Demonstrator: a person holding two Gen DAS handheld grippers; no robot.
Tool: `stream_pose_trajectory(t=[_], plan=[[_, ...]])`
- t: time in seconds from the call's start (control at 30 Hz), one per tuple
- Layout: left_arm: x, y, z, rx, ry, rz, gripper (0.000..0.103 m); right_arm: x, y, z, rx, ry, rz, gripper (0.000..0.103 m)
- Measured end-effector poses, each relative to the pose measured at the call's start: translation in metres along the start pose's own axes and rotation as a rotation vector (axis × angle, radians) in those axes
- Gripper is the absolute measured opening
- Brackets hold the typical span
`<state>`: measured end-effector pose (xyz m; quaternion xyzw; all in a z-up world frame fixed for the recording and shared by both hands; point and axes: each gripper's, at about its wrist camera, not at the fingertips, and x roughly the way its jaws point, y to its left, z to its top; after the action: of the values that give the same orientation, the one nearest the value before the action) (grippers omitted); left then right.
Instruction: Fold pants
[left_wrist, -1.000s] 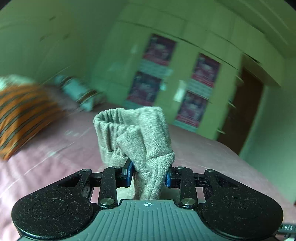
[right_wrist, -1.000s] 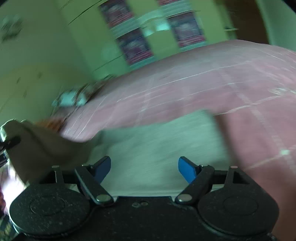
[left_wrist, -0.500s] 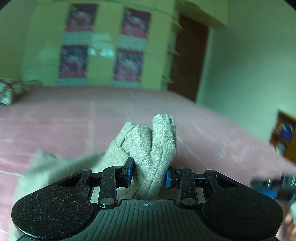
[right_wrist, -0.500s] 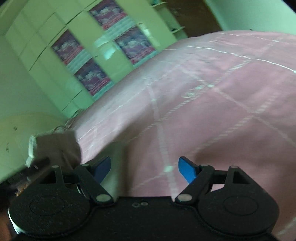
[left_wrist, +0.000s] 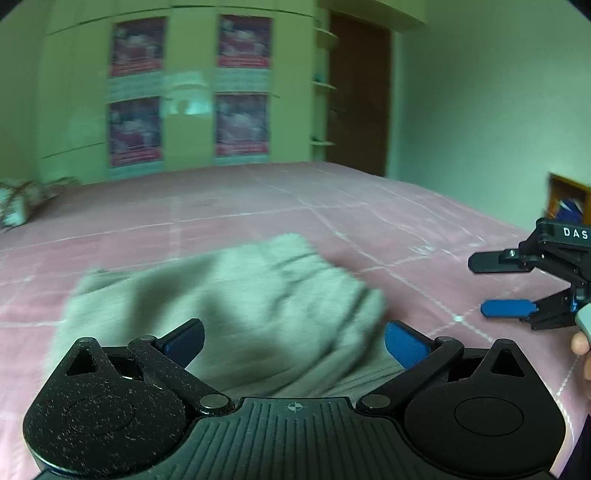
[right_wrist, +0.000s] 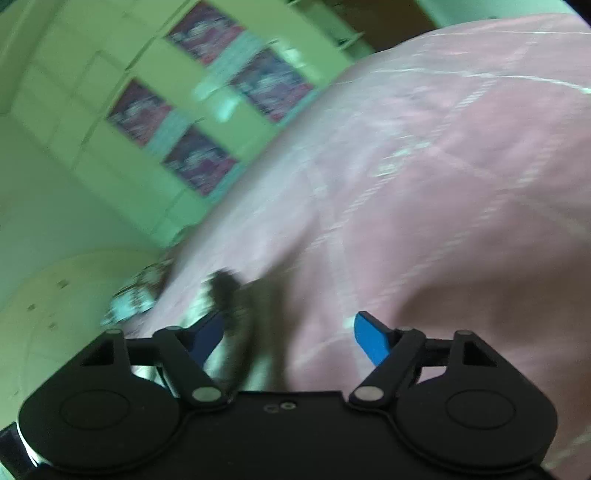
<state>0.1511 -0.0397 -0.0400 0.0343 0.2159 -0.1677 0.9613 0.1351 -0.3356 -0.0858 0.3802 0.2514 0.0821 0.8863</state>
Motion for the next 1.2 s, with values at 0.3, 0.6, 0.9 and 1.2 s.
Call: stream_pose_trajectory(t=[0.3,0.6,0.9,1.2], plan=[[-0.069,0.098,-0.061,-0.120,0.082,0.232,0.103,0.049,0.058,-0.022,-0.005,0.127,0.146,0.046],[-0.033,0.129,-0.071,-0.140,0.155,0.273,0.103,0.085,0.080,-0.029,-0.029,0.181,0.088,0.046],[-0.007,0.155,-0.074,-0.259,0.136,0.306,0.103,0.109,0.086,-0.026,-0.029,0.219,0.020,0.046],[0.001,0.162,-0.084,-0.316,0.157,0.321,0.102,0.120,0.113,-0.026,-0.120,0.261,-0.059,0.014]])
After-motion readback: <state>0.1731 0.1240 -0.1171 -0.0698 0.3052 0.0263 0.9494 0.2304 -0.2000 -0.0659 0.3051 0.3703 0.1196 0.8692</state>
